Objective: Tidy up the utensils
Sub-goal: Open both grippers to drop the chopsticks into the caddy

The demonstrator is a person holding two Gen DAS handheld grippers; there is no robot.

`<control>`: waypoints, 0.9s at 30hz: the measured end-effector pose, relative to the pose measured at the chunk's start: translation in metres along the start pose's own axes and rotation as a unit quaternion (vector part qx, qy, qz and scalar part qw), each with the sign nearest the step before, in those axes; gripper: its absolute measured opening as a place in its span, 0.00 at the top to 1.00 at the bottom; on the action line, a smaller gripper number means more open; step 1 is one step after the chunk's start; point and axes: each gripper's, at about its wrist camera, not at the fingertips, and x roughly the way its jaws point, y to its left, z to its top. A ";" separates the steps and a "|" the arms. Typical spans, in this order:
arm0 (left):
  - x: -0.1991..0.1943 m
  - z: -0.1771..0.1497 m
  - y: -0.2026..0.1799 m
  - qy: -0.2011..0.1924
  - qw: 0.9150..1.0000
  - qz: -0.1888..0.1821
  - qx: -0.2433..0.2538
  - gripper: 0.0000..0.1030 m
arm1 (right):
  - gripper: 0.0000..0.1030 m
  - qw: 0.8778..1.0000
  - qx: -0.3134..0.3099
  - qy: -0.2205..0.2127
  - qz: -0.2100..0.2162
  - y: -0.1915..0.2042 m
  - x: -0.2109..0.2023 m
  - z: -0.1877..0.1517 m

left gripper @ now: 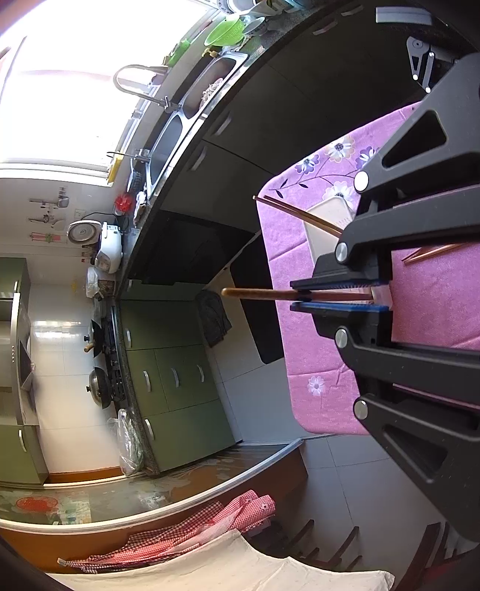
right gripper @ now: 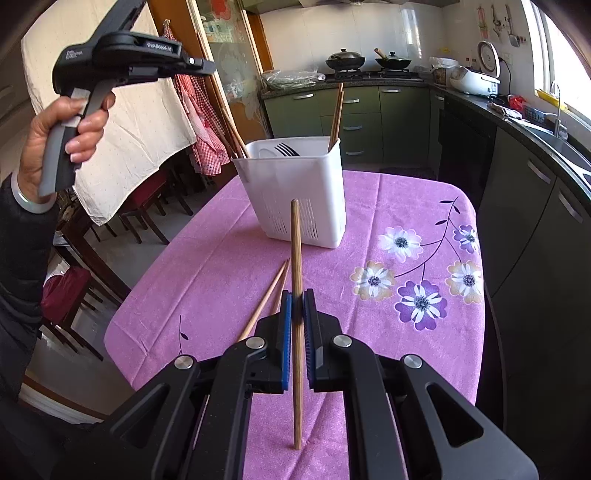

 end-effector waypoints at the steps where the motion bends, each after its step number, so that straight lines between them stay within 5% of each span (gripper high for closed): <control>1: 0.003 -0.003 0.000 0.003 1.000 0.001 0.001 0.94 | 0.93 1.000 -0.001 -0.005 0.001 0.002 -0.003 0.003; 4: 0.006 -0.009 0.003 0.006 1.000 -0.001 0.000 0.91 | 0.93 1.000 -0.007 -0.020 0.005 0.007 -0.012 0.016; 8: -0.002 -0.012 0.007 -0.004 1.000 -0.003 -0.002 0.64 | 0.93 0.999 -0.021 -0.041 0.002 0.019 -0.022 0.041; 14: -0.046 -0.028 0.013 -0.056 0.998 -0.009 -0.004 0.62 | 0.93 0.996 -0.029 -0.080 0.001 0.031 -0.038 0.100; 19: -0.081 -0.070 0.010 -0.093 0.996 0.008 0.002 0.41 | 0.93 0.992 -0.019 -0.125 -0.003 0.035 -0.054 0.160; 27: -0.071 -0.152 -0.003 -0.051 0.998 0.006 0.026 0.35 | 0.93 0.988 0.013 -0.152 -0.037 0.024 -0.032 0.236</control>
